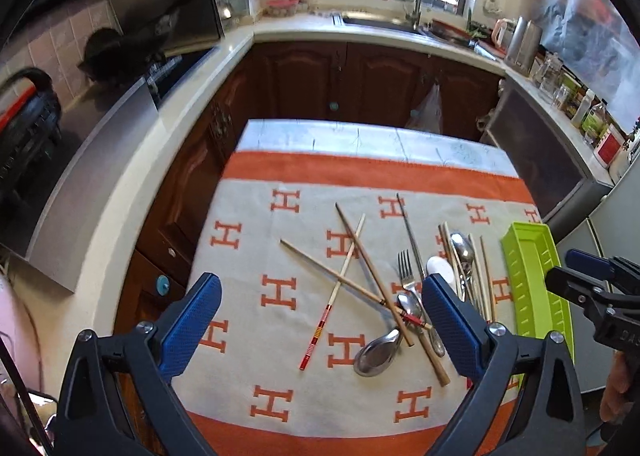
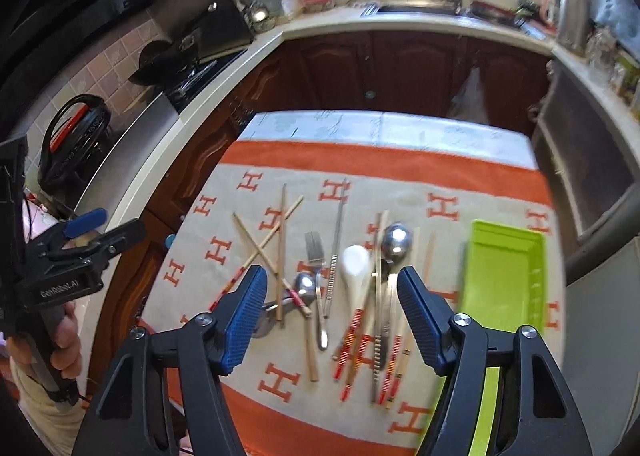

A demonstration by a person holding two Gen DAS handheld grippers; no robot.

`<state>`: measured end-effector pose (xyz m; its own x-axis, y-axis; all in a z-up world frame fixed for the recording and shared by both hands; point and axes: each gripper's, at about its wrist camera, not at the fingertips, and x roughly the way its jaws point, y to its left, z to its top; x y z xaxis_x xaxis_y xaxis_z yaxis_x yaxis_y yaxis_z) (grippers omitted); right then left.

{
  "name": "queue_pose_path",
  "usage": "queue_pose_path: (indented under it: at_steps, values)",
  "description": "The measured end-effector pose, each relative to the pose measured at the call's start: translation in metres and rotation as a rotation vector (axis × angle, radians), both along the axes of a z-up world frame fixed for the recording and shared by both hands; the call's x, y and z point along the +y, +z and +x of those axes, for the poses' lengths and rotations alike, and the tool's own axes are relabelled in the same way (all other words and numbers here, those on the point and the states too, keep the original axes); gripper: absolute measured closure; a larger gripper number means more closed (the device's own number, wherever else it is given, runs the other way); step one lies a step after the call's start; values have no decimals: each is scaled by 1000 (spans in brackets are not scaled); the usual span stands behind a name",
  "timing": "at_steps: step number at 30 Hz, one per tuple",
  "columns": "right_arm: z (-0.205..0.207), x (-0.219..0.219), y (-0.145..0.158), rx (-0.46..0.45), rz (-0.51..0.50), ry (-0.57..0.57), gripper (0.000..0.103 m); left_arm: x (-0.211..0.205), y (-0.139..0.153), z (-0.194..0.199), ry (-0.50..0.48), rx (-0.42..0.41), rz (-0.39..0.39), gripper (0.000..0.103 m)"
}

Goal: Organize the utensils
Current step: 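Close the right tool on a plain wooden chopstick while the left tool approaches a red-striped chopstick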

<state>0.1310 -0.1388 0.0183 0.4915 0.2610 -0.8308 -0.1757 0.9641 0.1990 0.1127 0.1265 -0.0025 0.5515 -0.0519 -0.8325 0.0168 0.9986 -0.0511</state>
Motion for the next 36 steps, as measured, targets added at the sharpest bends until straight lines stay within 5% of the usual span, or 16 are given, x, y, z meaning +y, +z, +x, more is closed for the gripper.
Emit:
queue_pose_path:
  at_steps: [5, 8, 13, 26, 29, 36]
  values:
    - [54, 28, -53, 158, 69, 33, 46, 12, -52, 26, 2, 105, -10, 19]
    - [81, 51, -88, 229, 93, 51, 47, 16, -87, 39, 14, 189, -40, 39]
    - [116, 79, -147, 325, 90, 43, 60, 33, -134, 61, 86, 299, -199, 64]
    - [157, 124, -216, 435, 65, 64, 86, 27, -146, 72, 128, 328, -390, 74]
    - [157, 128, -220, 437, 60, 73, 95, 24, -148, 73, 144, 334, -408, 74]
    - [142, 116, -208, 406, 81, 83, 96, 6, -158, 79, 176, 368, -449, 74]
